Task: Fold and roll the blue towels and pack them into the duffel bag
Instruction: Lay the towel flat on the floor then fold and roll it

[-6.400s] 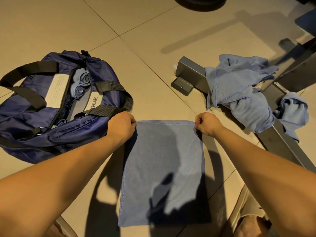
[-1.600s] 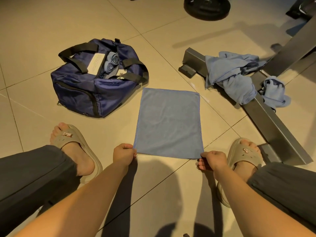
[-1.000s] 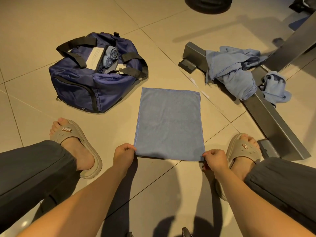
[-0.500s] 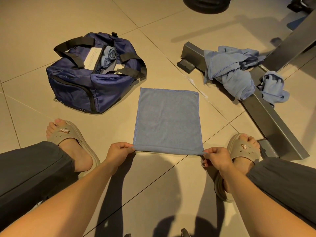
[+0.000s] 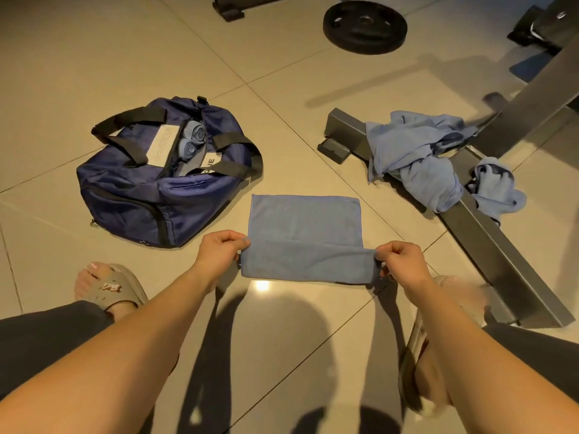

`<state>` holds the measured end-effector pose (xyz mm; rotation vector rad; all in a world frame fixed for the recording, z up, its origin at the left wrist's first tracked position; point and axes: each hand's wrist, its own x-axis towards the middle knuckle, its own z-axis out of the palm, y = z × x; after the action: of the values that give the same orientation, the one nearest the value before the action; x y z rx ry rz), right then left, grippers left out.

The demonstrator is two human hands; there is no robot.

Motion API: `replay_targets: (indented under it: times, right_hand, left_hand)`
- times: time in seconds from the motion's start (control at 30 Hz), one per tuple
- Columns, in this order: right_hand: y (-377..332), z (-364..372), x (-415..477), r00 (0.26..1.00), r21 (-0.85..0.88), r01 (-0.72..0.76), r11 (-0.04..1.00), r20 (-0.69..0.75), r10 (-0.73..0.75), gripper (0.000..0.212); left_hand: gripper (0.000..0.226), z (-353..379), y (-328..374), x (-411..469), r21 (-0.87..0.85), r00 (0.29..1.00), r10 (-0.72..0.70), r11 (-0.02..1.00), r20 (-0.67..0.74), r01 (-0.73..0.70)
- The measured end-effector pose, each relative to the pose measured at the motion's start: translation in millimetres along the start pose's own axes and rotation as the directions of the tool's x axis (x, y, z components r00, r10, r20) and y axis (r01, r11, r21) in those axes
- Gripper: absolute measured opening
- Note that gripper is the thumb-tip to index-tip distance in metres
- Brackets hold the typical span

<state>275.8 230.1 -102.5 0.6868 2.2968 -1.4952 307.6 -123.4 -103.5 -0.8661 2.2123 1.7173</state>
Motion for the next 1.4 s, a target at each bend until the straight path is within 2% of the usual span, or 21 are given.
replay_targets:
  times: [0.27,0.4,0.5,0.77,0.97,1.13,1.2,1.3,1.4]
  right_hand:
    - [-45,17,69,0.998,-0.031,0.045,0.999,-0.040,-0.046,0.010]
    - [-55,26,100,0.997,-0.072,0.067,0.995,-0.034,-0.069,0.007]
    - [-56,33,121,0.997,-0.091,0.051,0.995,-0.045,-0.055,0.008]
    - [-49,49,162,0.995,-0.270,0.030,0.962,-0.080,-0.053,0.012]
    - [-46,55,169,0.991,-0.337,0.018,0.941,-0.122,-0.063,0.014]
    - [-48,60,175,0.981,-0.434,0.064,0.899,-0.136,-0.135,0.011]
    - [-48,62,175,0.978,-0.426,0.079,0.901,-0.143,-0.153,0.011]
    - [-49,63,167,0.982,-0.352,0.043,0.935,-0.157,-0.105,0.013]
    - [-43,61,163,0.991,-0.287,-0.007,0.958,-0.132,-0.033,0.009]
  left_hand:
    - [0.009,13,27,71,0.053,0.998,0.000,0.999,-0.064,0.004]
    - [0.008,18,28,99,0.060,0.989,-0.052,0.996,-0.136,0.061]
    - [0.008,21,24,118,0.085,0.993,-0.052,0.994,-0.107,0.062]
    - [0.005,31,26,153,0.246,0.989,0.019,0.969,-0.146,0.017]
    - [0.013,42,27,164,0.363,0.978,0.047,0.931,-0.204,0.031]
    - [0.019,47,29,167,0.466,0.965,0.069,0.883,-0.253,0.060]
    - [0.017,51,29,168,0.481,0.960,0.054,0.872,-0.276,0.090]
    - [0.016,54,31,170,0.463,0.952,0.028,0.878,-0.306,0.123]
    - [0.009,57,30,159,0.407,0.954,0.049,0.910,-0.297,0.080]
